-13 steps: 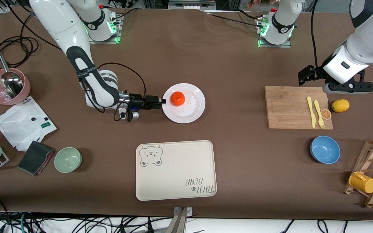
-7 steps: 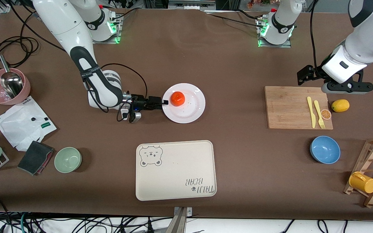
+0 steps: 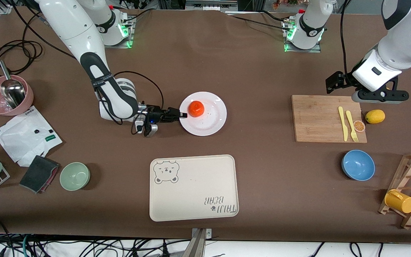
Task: Place orange and plate with both arms
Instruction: 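Move the right gripper to the plate rim and grip the rim, then slide the plate with the right gripper onto the bear tray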
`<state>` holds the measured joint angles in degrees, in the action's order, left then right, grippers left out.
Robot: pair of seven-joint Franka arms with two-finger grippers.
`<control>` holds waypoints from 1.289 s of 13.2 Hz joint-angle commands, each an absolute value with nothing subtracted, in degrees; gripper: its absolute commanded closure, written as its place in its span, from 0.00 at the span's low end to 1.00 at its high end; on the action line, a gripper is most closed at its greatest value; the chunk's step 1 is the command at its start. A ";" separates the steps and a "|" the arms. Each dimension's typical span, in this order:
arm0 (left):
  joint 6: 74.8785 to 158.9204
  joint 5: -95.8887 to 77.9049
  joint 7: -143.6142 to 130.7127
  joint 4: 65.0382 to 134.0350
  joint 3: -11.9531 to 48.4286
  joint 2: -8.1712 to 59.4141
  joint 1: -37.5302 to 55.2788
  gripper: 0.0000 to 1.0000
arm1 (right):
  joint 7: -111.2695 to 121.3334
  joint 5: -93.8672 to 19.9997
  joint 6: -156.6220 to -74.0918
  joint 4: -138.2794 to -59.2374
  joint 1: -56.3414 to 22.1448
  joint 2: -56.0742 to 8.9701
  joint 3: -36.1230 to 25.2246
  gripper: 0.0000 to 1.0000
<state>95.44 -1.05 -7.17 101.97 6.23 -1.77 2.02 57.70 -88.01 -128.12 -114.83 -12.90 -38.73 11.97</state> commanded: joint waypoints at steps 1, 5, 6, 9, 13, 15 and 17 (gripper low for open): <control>94.57 0.26 -6.42 100.28 6.33 -1.05 2.20 0.00 | 59.50 -88.33 -129.29 -113.38 -13.27 -40.25 12.04 0.73; 94.57 0.26 -6.42 100.28 6.33 -1.05 2.20 0.00 | 59.94 -88.33 -129.37 -113.29 -13.27 -40.25 12.04 0.85; 94.57 0.18 -6.42 100.28 6.33 -1.05 2.20 0.00 | 60.72 -88.33 -129.37 -113.29 -13.27 -40.25 12.04 0.96; 94.57 0.26 -6.33 100.28 6.33 -1.05 2.20 0.00 | 61.08 -88.24 -129.38 -113.29 -13.18 -40.60 11.95 1.00; 94.57 0.26 -6.33 100.28 6.33 -1.05 2.20 0.00 | 61.08 -88.42 -129.38 -112.68 -13.18 -40.69 11.95 1.00; 94.57 0.26 -6.42 100.28 6.33 -1.05 2.20 0.00 | 60.65 -88.85 -129.29 -112.50 -13.01 -40.69 11.95 1.00; 93.79 0.26 -6.42 100.28 6.50 -1.32 2.20 0.00 | 59.68 -89.12 -129.29 -111.98 -13.01 -40.69 11.95 1.00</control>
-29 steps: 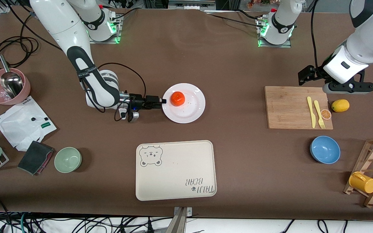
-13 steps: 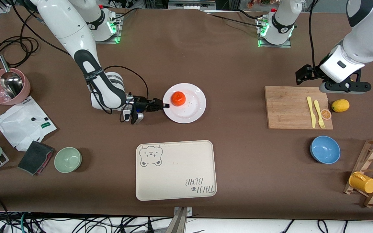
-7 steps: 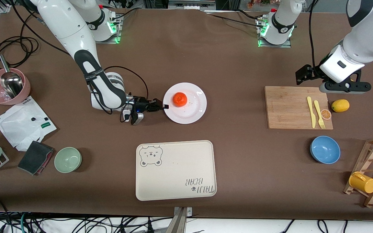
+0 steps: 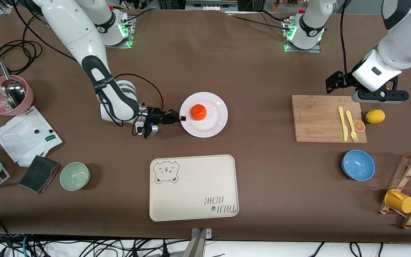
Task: Place orange and plate with both arms
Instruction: 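Slide the plate with the right gripper onto the bear tray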
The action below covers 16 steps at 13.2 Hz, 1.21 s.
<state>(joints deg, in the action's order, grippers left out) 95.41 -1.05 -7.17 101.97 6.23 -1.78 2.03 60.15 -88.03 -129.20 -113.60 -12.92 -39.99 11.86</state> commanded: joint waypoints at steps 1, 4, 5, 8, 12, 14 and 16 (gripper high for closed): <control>92.04 0.18 -6.50 100.28 7.20 -1.32 2.20 0.00 | 58.89 -89.12 -129.29 -111.80 -13.01 -40.61 12.04 1.00; 91.41 0.18 -6.50 100.28 7.38 -1.41 2.02 0.00 | 55.03 -89.03 -129.11 -110.31 -12.74 -40.08 11.95 1.00; 91.41 0.18 -6.50 100.28 7.30 -1.32 2.02 0.00 | 53.98 -89.03 -129.02 -109.43 -12.66 -40.08 11.95 1.00; 91.58 0.09 -6.42 100.20 7.29 -1.23 1.93 0.00 | 50.29 -88.33 -128.85 -106.53 -12.13 -40.08 11.78 1.00; 91.67 0.35 -6.42 97.74 7.29 0.35 2.11 0.00 | 44.41 -85.18 -128.67 -101.35 -10.99 -40.43 10.73 1.00; 91.50 0.26 -6.42 97.29 7.29 0.70 2.11 0.00 | 40.18 -82.28 -128.41 -98.10 -9.32 -40.87 10.72 1.00; 91.49 0.26 -6.42 97.12 7.29 0.88 2.11 0.00 | 37.89 -80.86 -125.87 -94.68 -7.57 -42.18 10.72 1.00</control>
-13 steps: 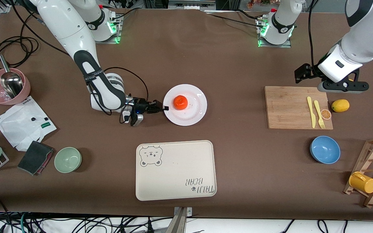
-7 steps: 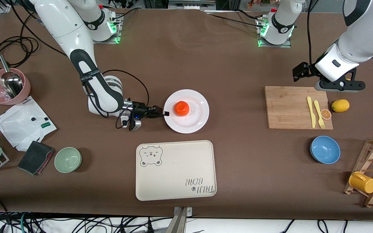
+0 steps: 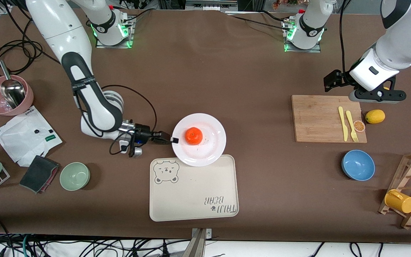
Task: Place orange and plate with both arms
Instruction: 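Slide the plate with the right gripper onto the bear tray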
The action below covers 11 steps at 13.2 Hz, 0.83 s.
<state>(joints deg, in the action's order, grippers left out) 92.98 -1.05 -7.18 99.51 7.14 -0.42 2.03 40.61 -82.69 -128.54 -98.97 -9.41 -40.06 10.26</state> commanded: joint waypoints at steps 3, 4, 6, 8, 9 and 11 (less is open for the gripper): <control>91.49 0.26 -6.42 97.12 7.29 0.88 2.11 0.00 | 37.62 -80.68 -124.45 -90.37 -5.72 -45.52 10.72 1.00; 91.49 0.26 -6.42 97.12 7.29 0.88 2.11 0.00 | 37.18 -80.68 -124.45 -88.70 -5.54 -46.66 10.72 1.00; 91.49 0.26 -6.42 97.12 7.29 0.88 2.11 0.00 | 35.69 -80.60 -124.45 -85.19 -5.45 -49.03 10.37 1.00; 91.49 0.26 -6.42 97.12 7.29 0.88 2.11 0.00 | 35.77 -80.68 -124.45 -82.19 -5.36 -51.23 10.11 1.00; 91.49 0.26 -6.42 97.12 7.29 0.88 2.11 0.00 | 35.68 -80.77 -124.45 -80.79 -5.45 -52.11 9.41 1.00; 91.49 0.26 -6.42 97.12 7.29 0.88 2.11 0.00 | 35.68 -80.77 -124.54 -78.58 -5.36 -53.43 9.32 1.00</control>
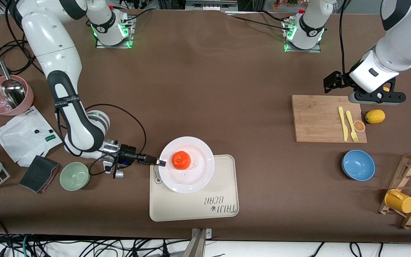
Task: Place orange and plate with both arms
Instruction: 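Slide the plate with the right gripper onto the bear tray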
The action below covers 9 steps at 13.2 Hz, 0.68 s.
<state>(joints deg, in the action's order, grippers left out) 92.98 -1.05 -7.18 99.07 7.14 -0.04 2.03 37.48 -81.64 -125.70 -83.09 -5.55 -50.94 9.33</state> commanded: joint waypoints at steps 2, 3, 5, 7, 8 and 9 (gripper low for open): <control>91.49 0.26 -6.42 97.12 7.29 0.88 2.11 0.00 | 35.68 -80.77 -124.54 -75.95 -5.36 -55.27 8.96 1.00; 91.49 0.26 -6.42 97.12 7.29 0.88 2.11 0.00 | 35.68 -80.86 -124.89 -74.81 -5.36 -56.15 8.96 1.00; 91.49 0.26 -6.42 97.12 7.29 0.88 2.11 0.00 | 35.77 -80.77 -125.07 -72.09 -5.45 -58.52 8.96 1.00; 91.49 0.26 -6.42 97.12 7.29 0.88 2.11 0.00 | 35.86 -80.77 -125.24 -69.18 -5.45 -60.81 8.96 1.00; 91.49 0.26 -6.50 97.12 7.29 0.88 2.11 0.00 | 35.77 -80.77 -125.24 -68.13 -5.45 -61.78 8.96 1.00; 91.49 0.26 -6.42 97.12 7.29 0.88 2.11 0.00 | 35.86 -80.77 -125.42 -67.51 -5.45 -62.31 8.88 1.00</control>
<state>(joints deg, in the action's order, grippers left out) 92.98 -1.05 -7.18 99.05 7.14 -0.03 2.03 37.30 -81.64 -125.77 -72.16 -5.50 -59.42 8.71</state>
